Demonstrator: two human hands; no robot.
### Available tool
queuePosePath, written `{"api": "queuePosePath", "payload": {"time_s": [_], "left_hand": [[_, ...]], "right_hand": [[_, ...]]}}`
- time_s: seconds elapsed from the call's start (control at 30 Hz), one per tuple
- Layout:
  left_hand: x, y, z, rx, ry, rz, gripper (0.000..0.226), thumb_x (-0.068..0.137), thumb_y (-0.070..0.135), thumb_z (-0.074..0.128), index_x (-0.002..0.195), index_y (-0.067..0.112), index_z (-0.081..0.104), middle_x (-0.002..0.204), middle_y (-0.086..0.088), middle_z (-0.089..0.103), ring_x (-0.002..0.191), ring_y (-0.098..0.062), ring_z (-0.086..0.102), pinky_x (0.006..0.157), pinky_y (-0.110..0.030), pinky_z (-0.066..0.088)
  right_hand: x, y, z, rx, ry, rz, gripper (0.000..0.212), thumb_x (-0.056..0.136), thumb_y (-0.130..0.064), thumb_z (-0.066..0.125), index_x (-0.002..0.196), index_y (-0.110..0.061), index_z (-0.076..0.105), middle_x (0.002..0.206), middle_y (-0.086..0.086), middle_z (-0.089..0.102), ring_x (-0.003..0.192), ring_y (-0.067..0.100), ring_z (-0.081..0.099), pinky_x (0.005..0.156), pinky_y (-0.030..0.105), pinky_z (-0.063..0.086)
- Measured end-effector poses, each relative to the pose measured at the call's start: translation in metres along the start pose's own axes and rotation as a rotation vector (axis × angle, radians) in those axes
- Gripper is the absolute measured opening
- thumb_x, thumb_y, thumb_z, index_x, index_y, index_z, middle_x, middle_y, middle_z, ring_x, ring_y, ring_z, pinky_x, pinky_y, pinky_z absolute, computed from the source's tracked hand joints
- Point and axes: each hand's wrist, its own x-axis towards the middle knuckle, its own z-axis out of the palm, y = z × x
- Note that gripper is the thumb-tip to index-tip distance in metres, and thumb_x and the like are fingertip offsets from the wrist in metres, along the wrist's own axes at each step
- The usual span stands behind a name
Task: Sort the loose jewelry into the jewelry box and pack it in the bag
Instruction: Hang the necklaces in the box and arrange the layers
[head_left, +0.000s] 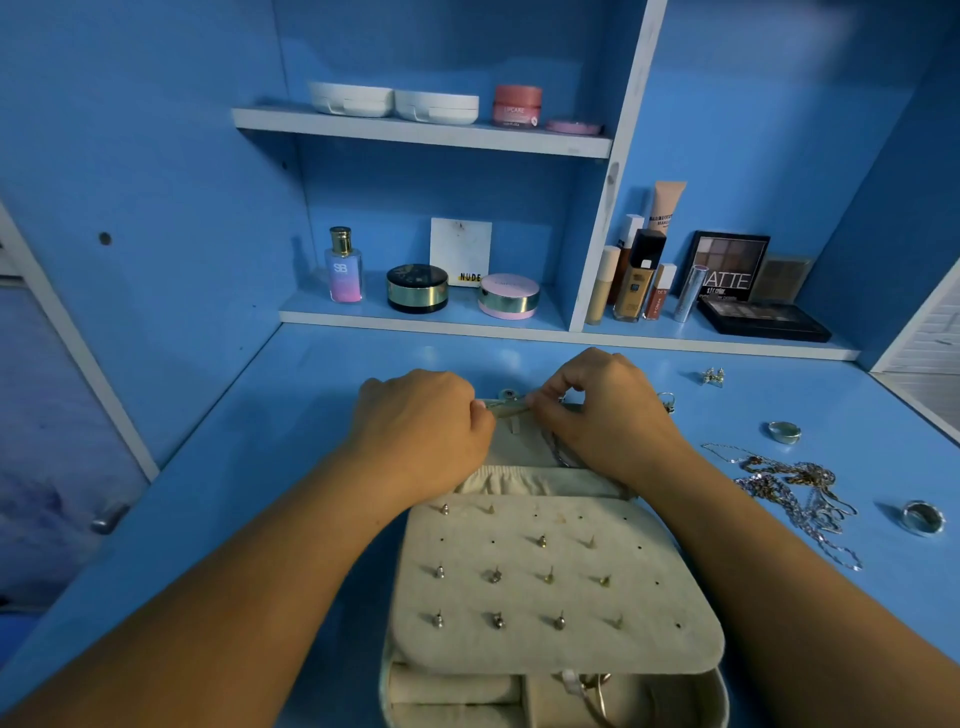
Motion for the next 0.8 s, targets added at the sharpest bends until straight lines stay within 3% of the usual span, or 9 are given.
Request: {"api": "queuePosePath", "payload": {"time_s": [0.13,0.33,0.8], "left_hand": [[0.0015,-0.0023,0.0018,0.016,0.011,-0.013,0.04,0.096,0.033,0.036,0.06,0.016,0.036,0.061,0.001,0.042,0.056,-0.015,0.036,0.066,-0.033,0.027],[0.0025,-0.0014,0.0032,0.042,0.01,0.0,0.039,0.094,0.031,0.039,0.058,0.016,0.037,0.059,0.001,0.041,0.055,-0.016,0.034,0.065,-0.033,0.026],[-0.0004,-0.0012,-0.0006,-0.013,0.003,0.046,0.039,0.091,0.03,0.043,0.055,0.015,0.041,0.055,0.0,0.043,0.055,-0.018,0.039,0.065,-0.033,0.03]], "right_hand": [[0.0012,-0.0037,-0.0004,-0.038,0.002,-0.005,0.02,0.082,-0.046,0.066,0.074,-0.029,0.062,0.095,-0.001,0.06,0.099,0.02,0.048,0.088,0.044,0.043],[0.0039,-0.0017,0.0007,-0.073,0.015,0.006,0.02,0.077,-0.048,0.071,0.078,-0.031,0.06,0.093,-0.006,0.055,0.098,0.017,0.049,0.087,0.04,0.043],[0.0054,0.0028,0.0042,-0.055,-0.066,-0.121,0.007,0.085,-0.025,0.067,0.09,-0.03,0.067,0.102,-0.004,0.056,0.101,0.016,0.047,0.091,0.044,0.043]]}}
